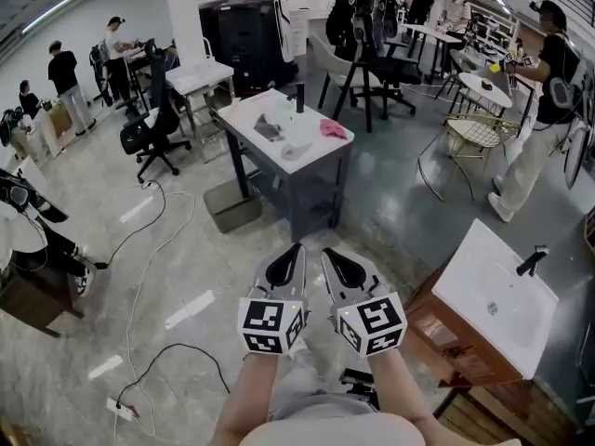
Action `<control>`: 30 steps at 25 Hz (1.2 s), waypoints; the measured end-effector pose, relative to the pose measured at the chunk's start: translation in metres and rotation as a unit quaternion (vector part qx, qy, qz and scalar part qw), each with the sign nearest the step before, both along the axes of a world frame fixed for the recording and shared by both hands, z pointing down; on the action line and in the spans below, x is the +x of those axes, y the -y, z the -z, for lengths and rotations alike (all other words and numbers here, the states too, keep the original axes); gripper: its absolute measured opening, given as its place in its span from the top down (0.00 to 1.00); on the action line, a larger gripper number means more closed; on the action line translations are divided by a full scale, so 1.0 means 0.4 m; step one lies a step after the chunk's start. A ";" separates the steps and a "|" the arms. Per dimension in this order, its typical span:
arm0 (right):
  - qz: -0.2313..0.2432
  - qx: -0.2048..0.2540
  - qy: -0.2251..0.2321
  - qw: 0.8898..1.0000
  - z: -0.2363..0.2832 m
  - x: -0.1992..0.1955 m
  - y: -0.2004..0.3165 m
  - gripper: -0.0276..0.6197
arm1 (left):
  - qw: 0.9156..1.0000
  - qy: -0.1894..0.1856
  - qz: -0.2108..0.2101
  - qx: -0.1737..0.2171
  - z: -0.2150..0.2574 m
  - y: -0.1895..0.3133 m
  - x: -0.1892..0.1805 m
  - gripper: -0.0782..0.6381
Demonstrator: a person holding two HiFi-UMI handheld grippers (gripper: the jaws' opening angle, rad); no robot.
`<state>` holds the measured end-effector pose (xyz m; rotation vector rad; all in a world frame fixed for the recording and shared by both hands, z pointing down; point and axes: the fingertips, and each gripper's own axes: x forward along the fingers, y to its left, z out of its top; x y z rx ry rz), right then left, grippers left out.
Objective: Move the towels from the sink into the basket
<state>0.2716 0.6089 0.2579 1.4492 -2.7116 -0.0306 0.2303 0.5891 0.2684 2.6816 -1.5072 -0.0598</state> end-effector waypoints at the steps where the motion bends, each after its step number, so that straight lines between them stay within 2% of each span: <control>1: 0.001 -0.001 -0.001 1.000 -0.002 -0.002 0.013 0.93 | 1.000 -0.001 0.002 -0.002 -0.003 0.013 -0.001 0.89; 6: 0.009 0.002 0.019 1.000 0.009 -0.009 0.089 0.93 | 1.000 -0.002 0.006 -0.002 -0.002 0.086 -0.002 0.89; 30: 0.022 -0.006 -0.005 1.000 0.007 -0.029 0.466 0.93 | 1.000 -0.012 0.025 -0.014 0.003 0.483 -0.033 0.89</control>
